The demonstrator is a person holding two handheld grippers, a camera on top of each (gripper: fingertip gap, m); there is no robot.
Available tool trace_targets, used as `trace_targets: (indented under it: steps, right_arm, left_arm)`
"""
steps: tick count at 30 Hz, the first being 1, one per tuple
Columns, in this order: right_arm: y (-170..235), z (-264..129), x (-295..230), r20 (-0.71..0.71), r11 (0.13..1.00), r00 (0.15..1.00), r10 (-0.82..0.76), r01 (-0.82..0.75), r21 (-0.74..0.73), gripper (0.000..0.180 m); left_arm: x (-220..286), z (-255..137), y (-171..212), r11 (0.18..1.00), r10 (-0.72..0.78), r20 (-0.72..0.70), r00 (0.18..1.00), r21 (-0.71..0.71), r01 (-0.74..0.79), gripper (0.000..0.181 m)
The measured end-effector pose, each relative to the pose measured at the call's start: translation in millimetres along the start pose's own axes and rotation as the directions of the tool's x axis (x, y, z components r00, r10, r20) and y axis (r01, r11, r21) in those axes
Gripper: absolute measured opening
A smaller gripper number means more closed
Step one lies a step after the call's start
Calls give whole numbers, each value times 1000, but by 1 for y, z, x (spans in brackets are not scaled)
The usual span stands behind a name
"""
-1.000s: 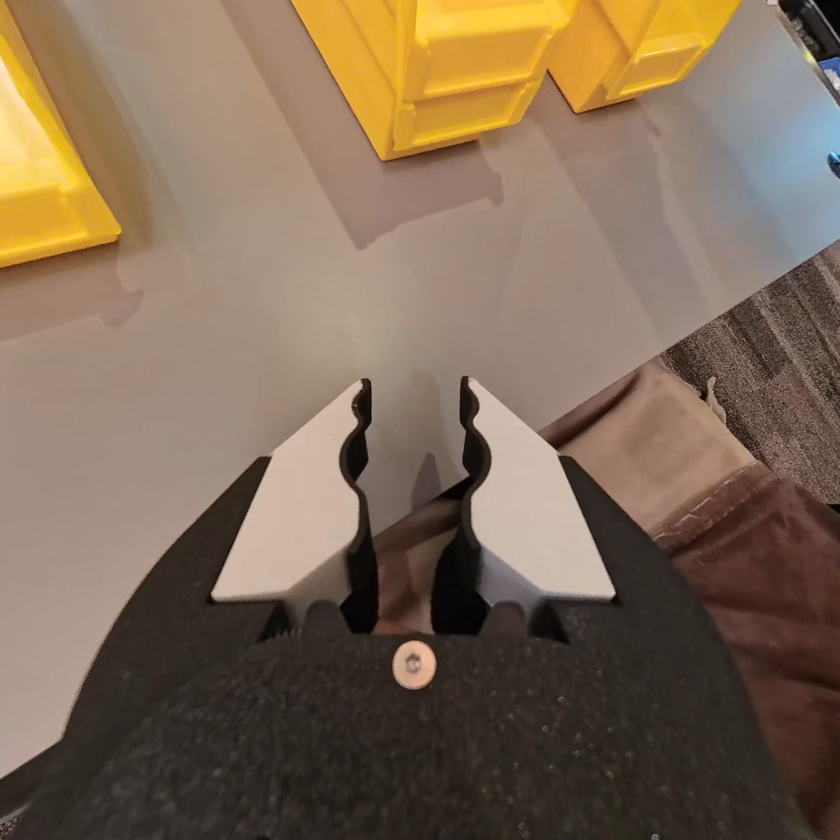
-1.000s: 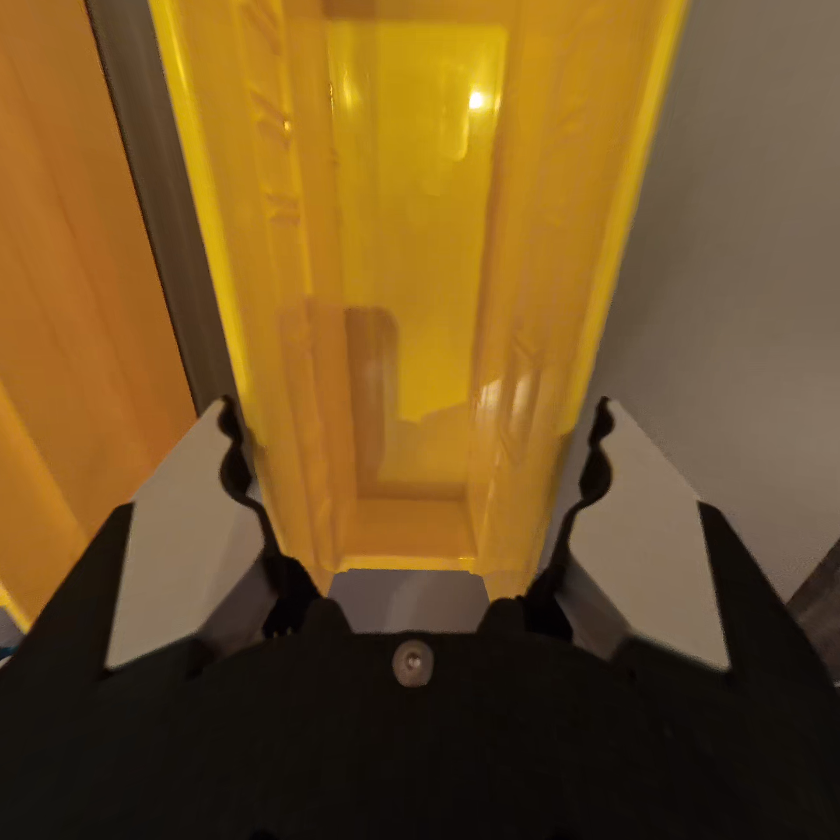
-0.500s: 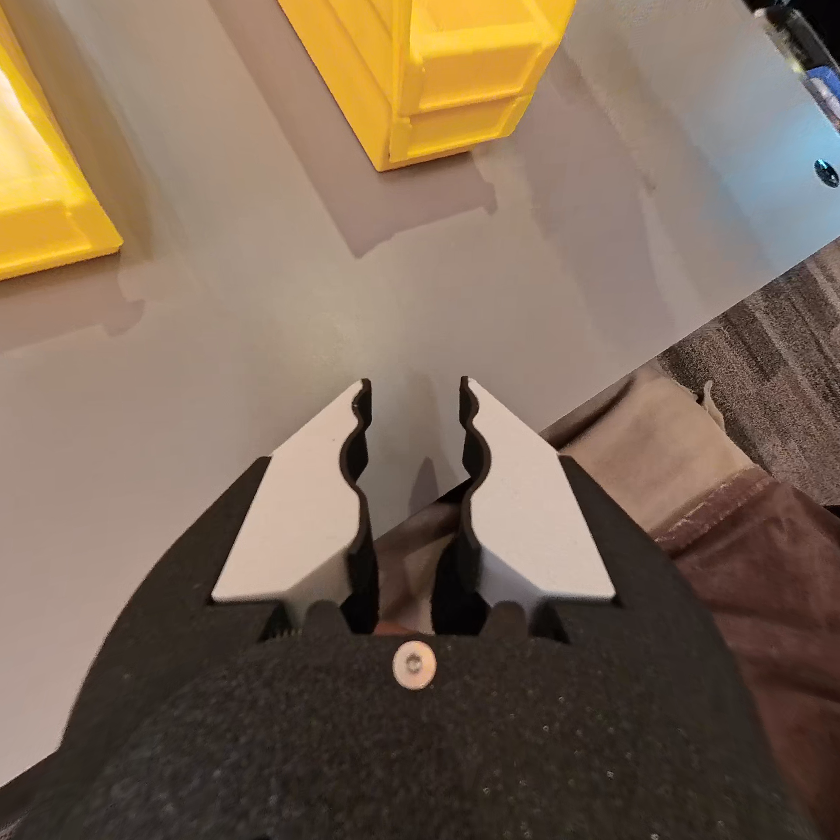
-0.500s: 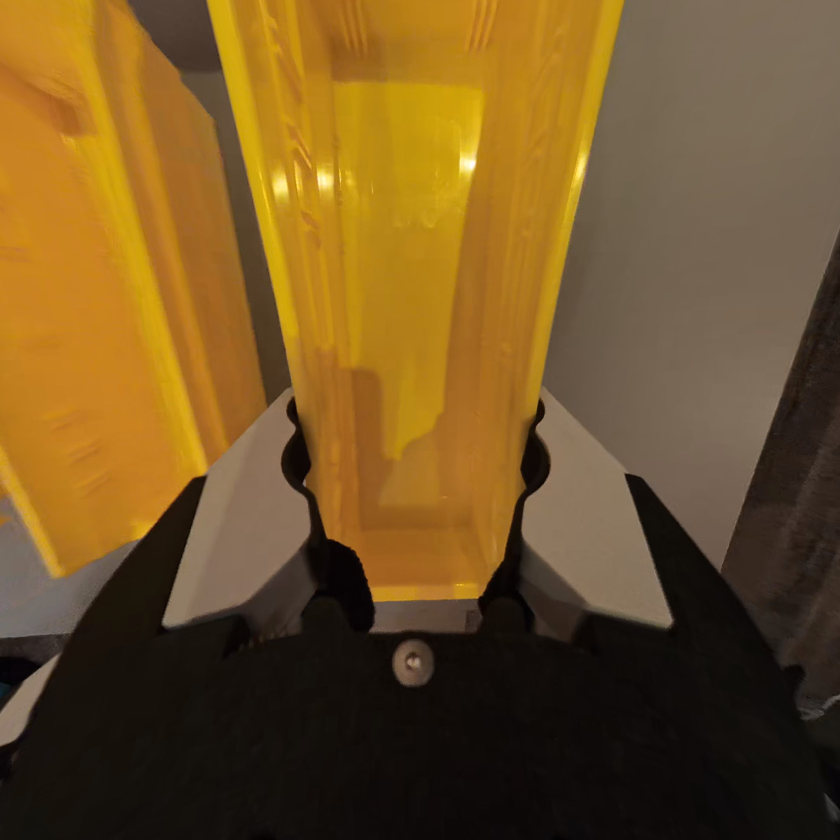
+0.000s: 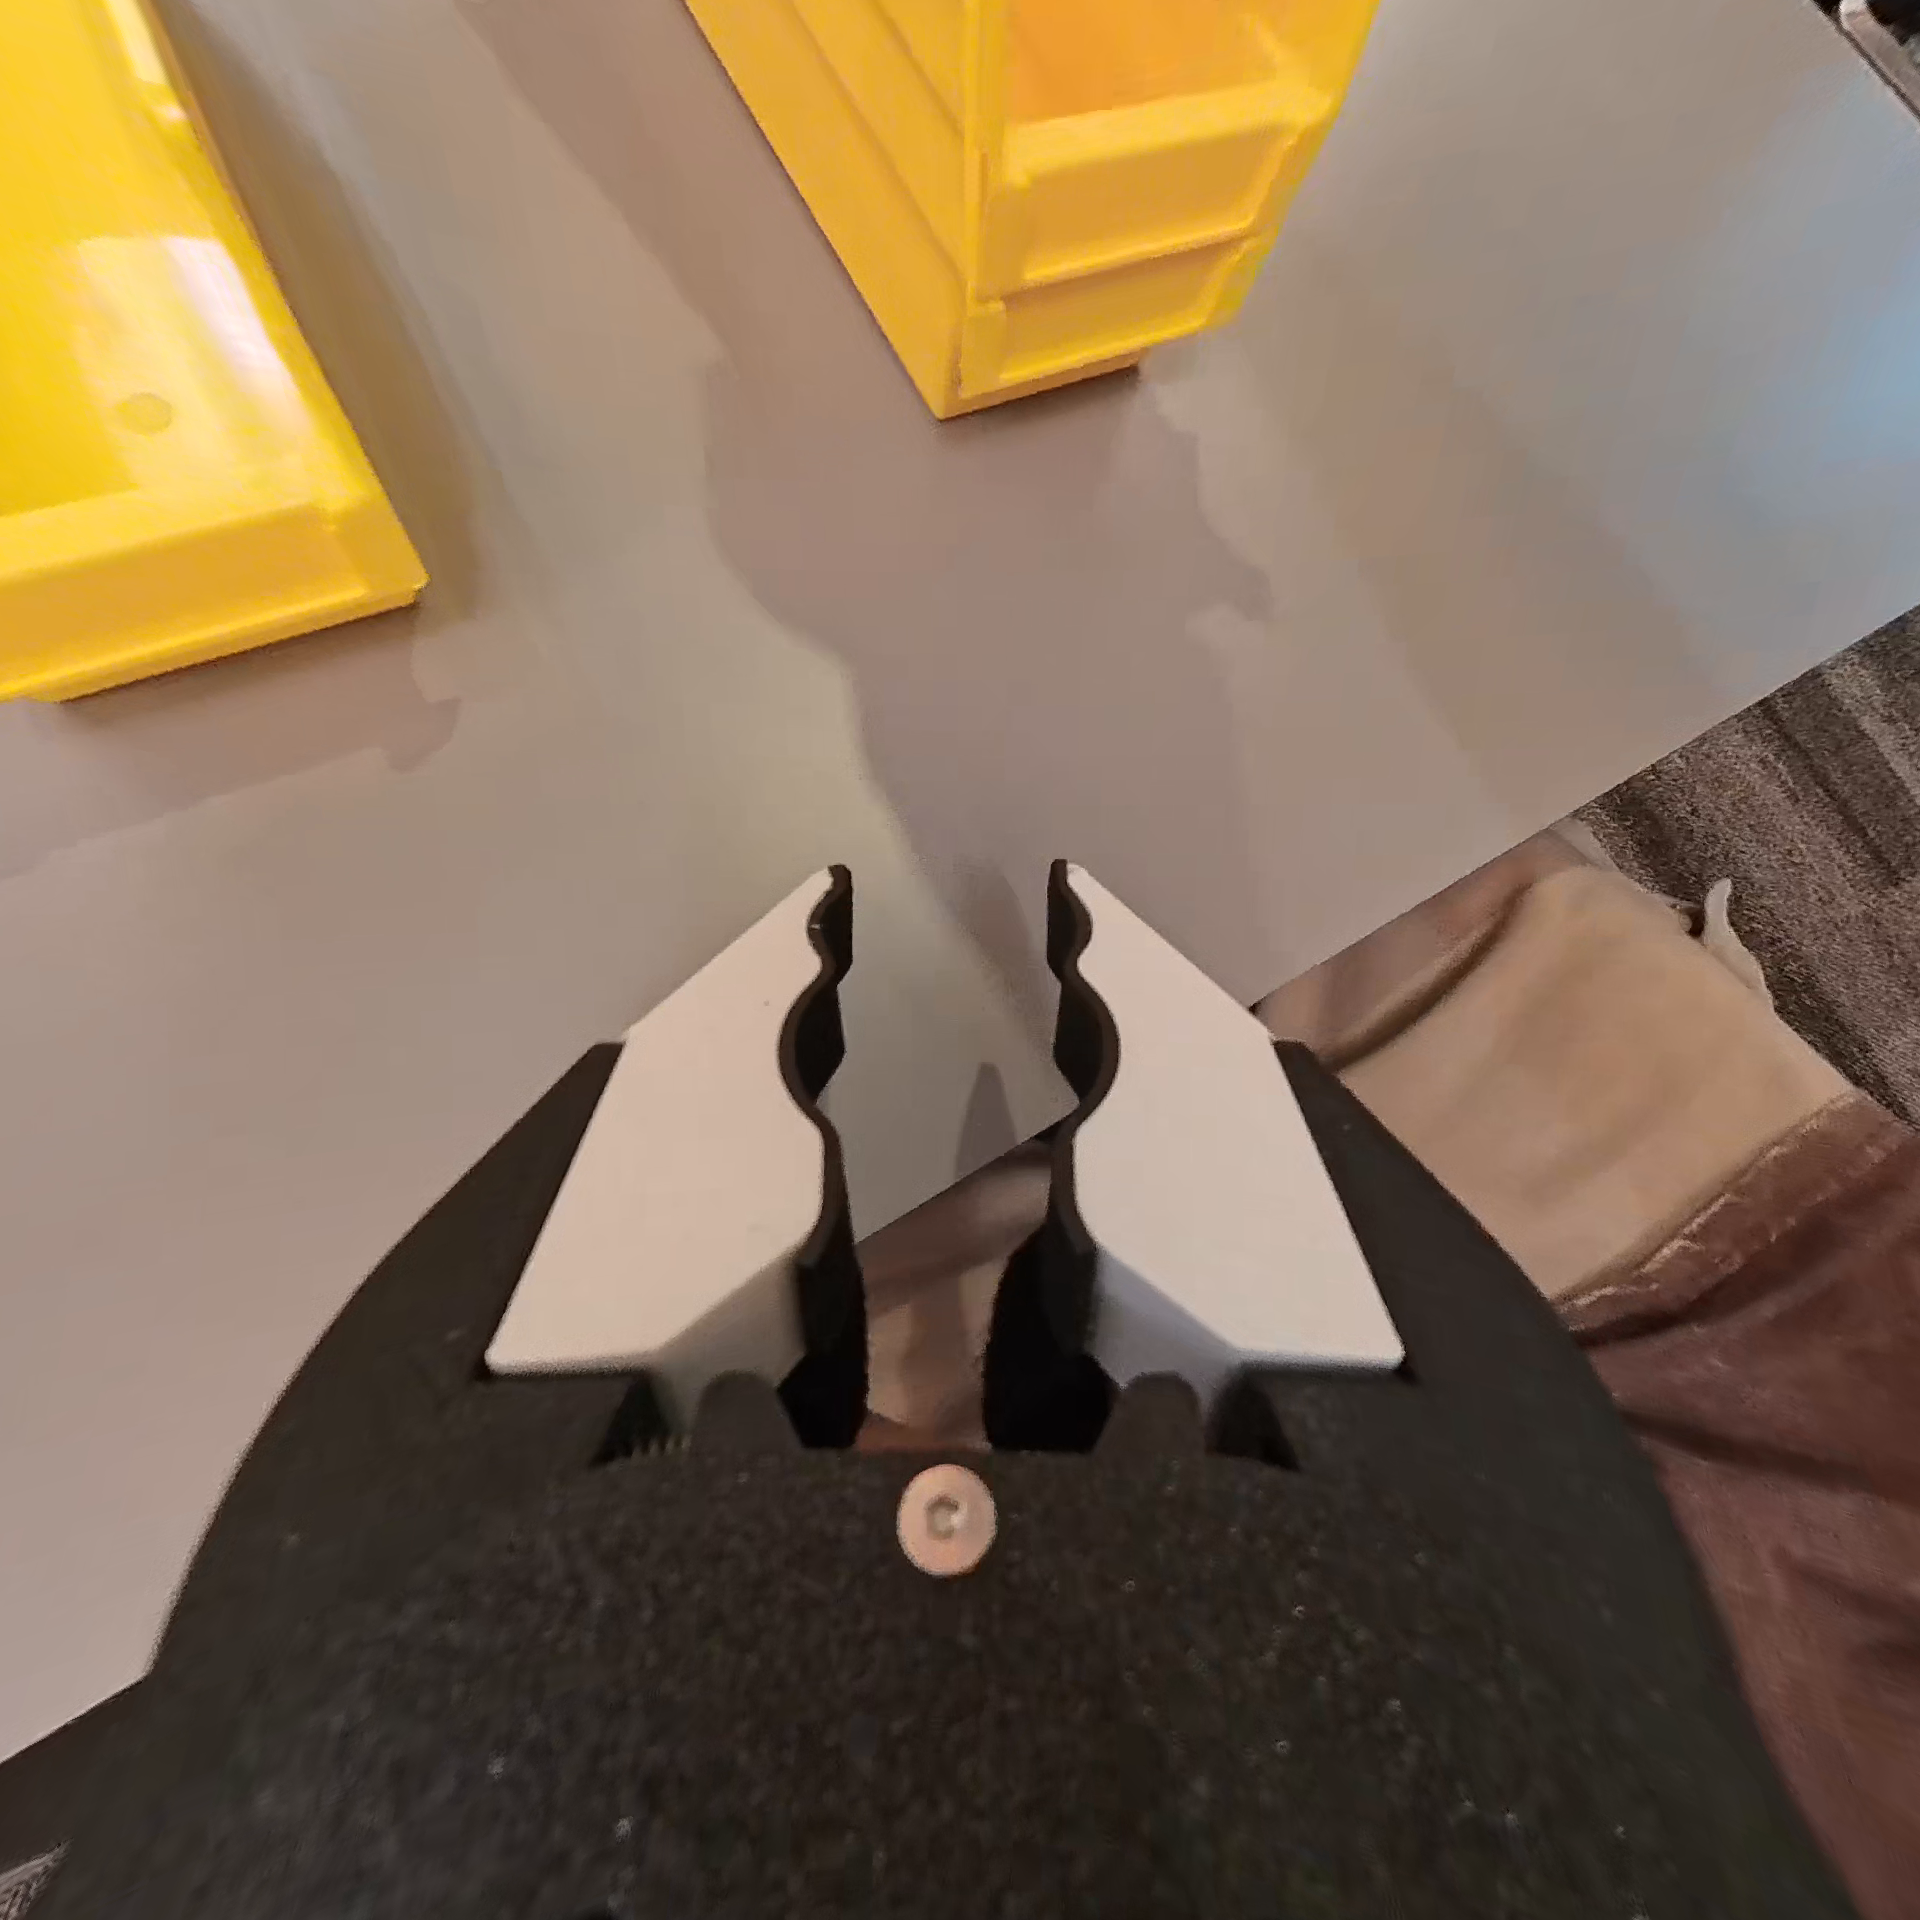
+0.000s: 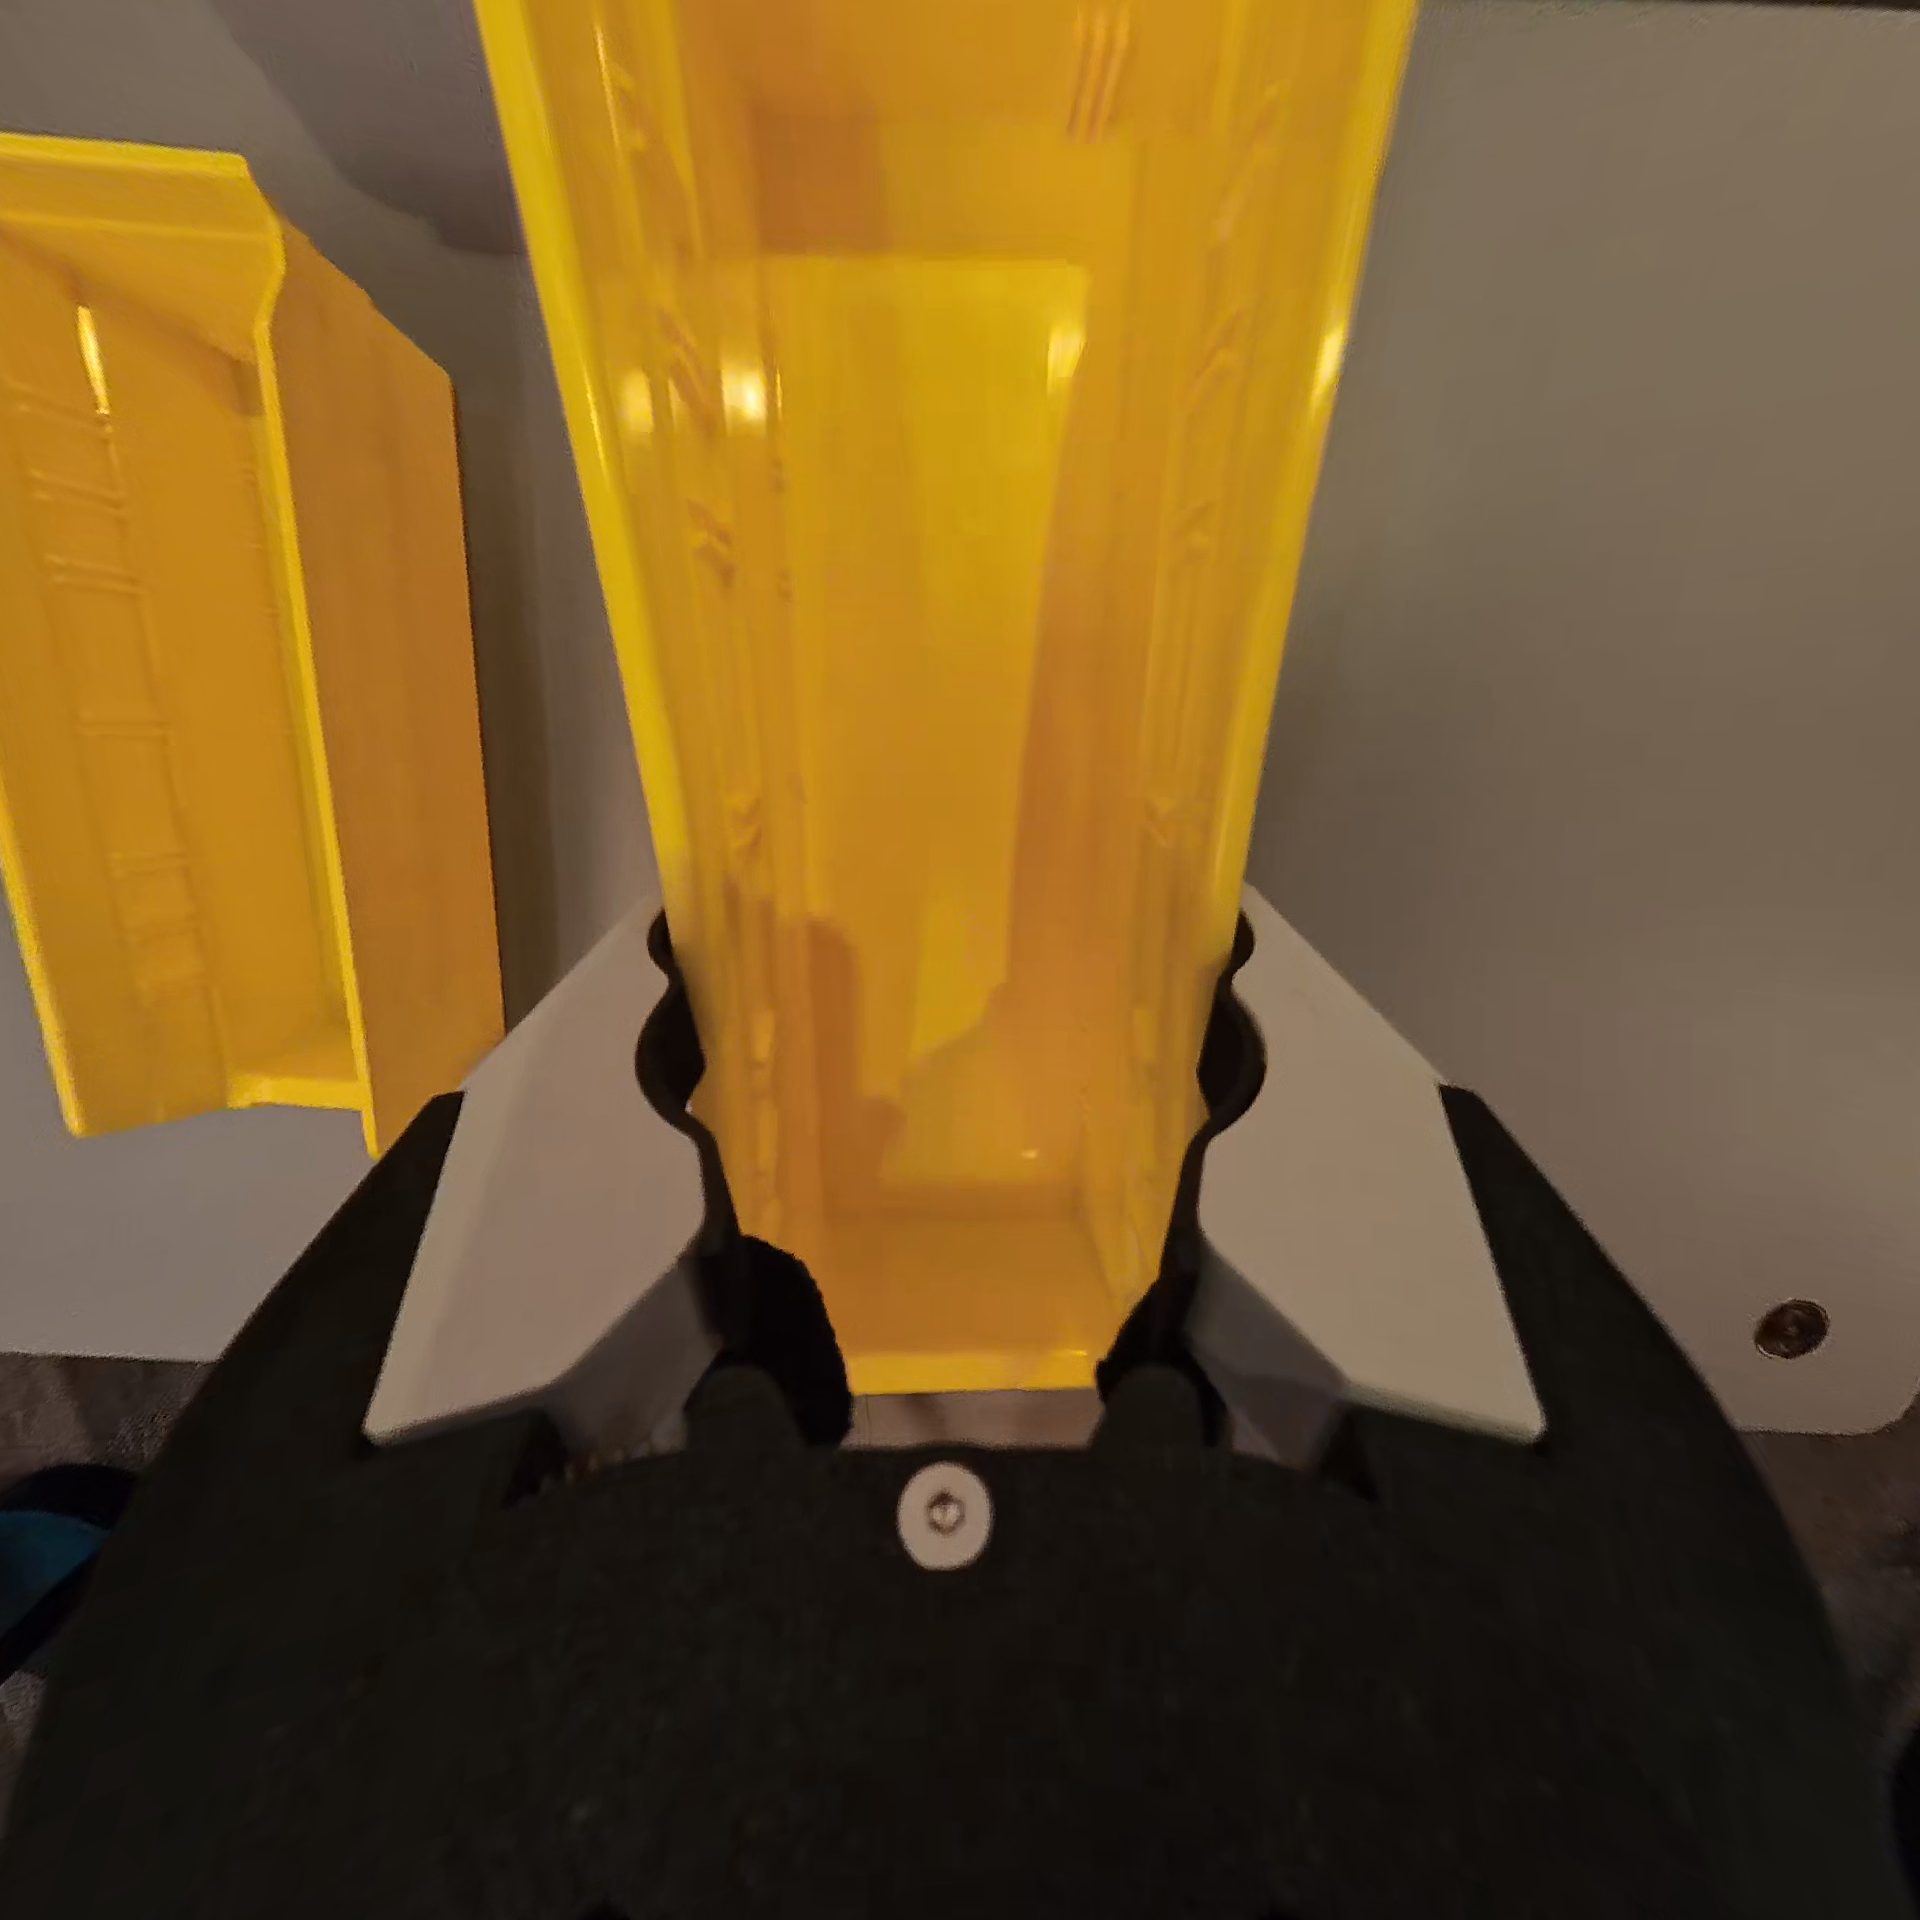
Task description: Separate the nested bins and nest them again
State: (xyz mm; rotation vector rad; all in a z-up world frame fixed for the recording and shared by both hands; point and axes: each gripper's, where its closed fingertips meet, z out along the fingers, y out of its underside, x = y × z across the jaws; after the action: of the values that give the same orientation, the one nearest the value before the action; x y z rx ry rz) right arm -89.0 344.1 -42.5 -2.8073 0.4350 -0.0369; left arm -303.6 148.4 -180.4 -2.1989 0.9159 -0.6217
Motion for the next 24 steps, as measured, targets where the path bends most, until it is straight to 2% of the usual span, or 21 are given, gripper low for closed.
trace_targets:
  steps: [3,7,24]
  right_arm:
    - [-3,8,-4,-42,1000,999,-17,16,-17,99]
    - [-8,12,-17,0,1000,1000,19,-19,-6,97]
    - [1,35,-12,-25,997,999,25,-26,-75,101]
  left_arm:
    - [-4,-1,1,1000,-7,5,1000,1,7,35]
    - [-4,1,0,1000,-14,0,1000,-2,14,36]
    - [3,5,-1,999,42,4,999,-10,-42,35]
